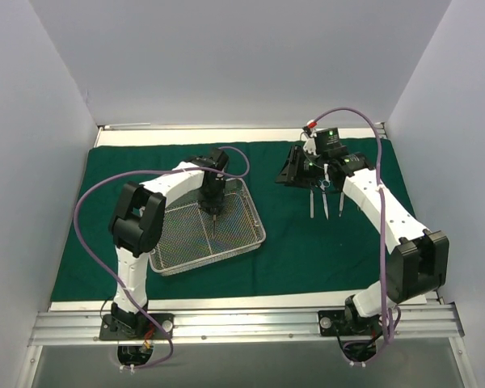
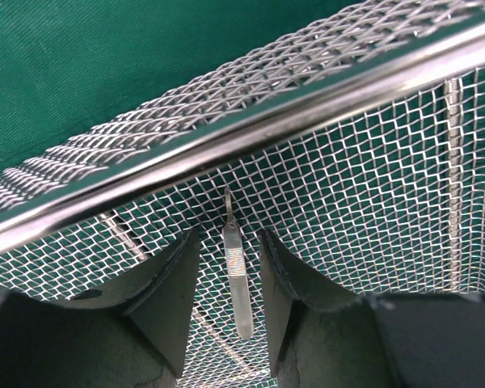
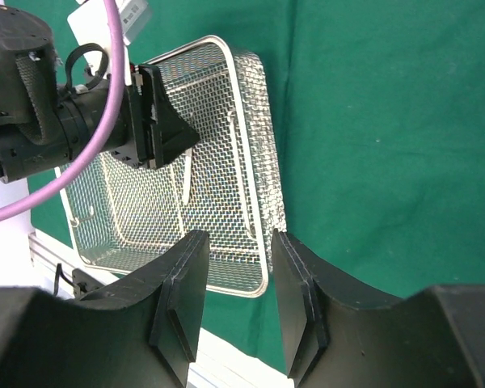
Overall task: Open and lay out the surgical kit
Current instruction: Pick up the medical item from the container.
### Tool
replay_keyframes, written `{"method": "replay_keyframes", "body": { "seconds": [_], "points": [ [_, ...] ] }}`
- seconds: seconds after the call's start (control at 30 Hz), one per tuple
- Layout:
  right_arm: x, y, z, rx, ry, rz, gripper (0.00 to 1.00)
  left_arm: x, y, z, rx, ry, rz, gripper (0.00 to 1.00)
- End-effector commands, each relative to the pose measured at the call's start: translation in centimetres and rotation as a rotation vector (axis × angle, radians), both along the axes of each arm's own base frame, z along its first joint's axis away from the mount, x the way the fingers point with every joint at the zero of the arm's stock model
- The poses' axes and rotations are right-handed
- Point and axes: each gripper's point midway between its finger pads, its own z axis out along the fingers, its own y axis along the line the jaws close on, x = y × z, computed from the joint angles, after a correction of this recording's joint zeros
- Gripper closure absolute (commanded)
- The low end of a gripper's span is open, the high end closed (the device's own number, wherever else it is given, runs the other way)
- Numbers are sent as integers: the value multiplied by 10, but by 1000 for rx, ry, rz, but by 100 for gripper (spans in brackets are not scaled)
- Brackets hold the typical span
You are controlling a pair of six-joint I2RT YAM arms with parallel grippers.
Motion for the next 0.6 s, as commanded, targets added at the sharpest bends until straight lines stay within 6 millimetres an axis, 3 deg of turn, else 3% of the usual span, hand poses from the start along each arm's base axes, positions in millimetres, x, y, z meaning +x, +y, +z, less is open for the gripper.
{"method": "replay_keyframes", "body": {
  "seconds": [0.0, 0.13, 0.37, 0.43, 0.57],
  "points": [
    [-4, -7, 16, 4, -48, 4, 63, 13, -5, -8, 5, -27, -11, 55],
    [-1, -11, 17, 0, -54, 1, 63, -7, 5, -36, 34, 37, -1, 60],
    [-2, -10, 16, -6, -55, 17, 63, -23, 4, -59, 5, 103, -5, 86],
    [-3, -10, 13, -4, -47, 21, 64, -21, 3, -56, -3, 94, -12, 97],
    [-1, -2, 9, 4, -48, 41, 64, -11, 0, -21, -63, 51, -16, 98]
  ]
}}
